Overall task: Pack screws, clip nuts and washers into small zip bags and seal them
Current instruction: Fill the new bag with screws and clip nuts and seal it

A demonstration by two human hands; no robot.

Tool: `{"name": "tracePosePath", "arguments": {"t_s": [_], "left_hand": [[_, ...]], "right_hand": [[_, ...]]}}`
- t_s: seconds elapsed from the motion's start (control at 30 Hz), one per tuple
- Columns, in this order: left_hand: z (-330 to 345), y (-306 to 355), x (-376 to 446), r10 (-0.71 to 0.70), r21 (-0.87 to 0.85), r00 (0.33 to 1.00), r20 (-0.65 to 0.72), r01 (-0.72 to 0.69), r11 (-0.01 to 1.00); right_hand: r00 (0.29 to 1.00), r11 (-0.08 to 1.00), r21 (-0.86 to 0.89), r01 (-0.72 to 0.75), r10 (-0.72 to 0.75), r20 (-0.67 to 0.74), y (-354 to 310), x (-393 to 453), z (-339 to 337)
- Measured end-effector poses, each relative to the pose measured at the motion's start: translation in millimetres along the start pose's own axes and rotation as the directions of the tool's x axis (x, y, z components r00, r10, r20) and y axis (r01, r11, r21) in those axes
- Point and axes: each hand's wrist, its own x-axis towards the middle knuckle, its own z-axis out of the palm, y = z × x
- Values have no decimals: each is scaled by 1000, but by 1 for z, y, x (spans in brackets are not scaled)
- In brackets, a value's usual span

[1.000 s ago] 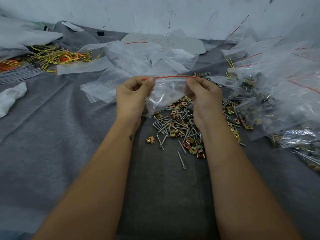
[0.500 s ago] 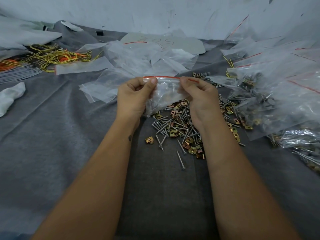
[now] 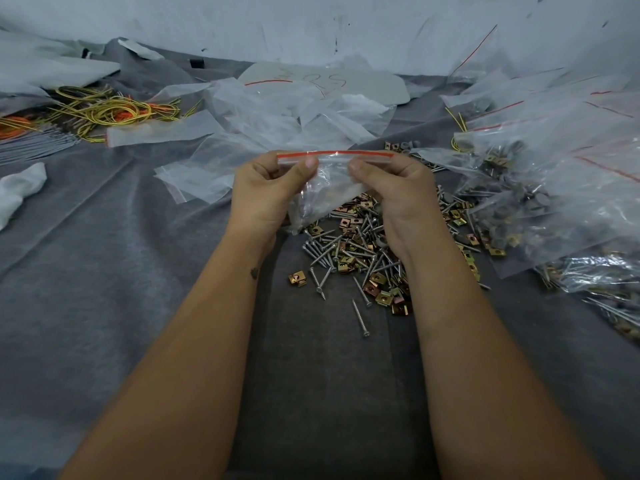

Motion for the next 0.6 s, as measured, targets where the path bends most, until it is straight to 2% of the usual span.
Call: {"name": "tracePosePath", "arguments": {"t_s": [0.13,0.23,0.4,0.6], "left_hand": [[-1,-1,0,3,13,1000,9,-4,1000],[0,-1,0,-13,-39,999,40,15,999],[1,-3,-1,-39,-99,992,123,51,994],[7,-4,-2,-1,-60,998,69,5,998]], "right_hand": [[1000,999,38,-1,1,-13,0,0,2],[999,999,22,31,-31,-18,1,1,1],[998,999,23,29,-30,61,5,0,2],[998,998,-19,52,-51,42,8,1,3]]}}
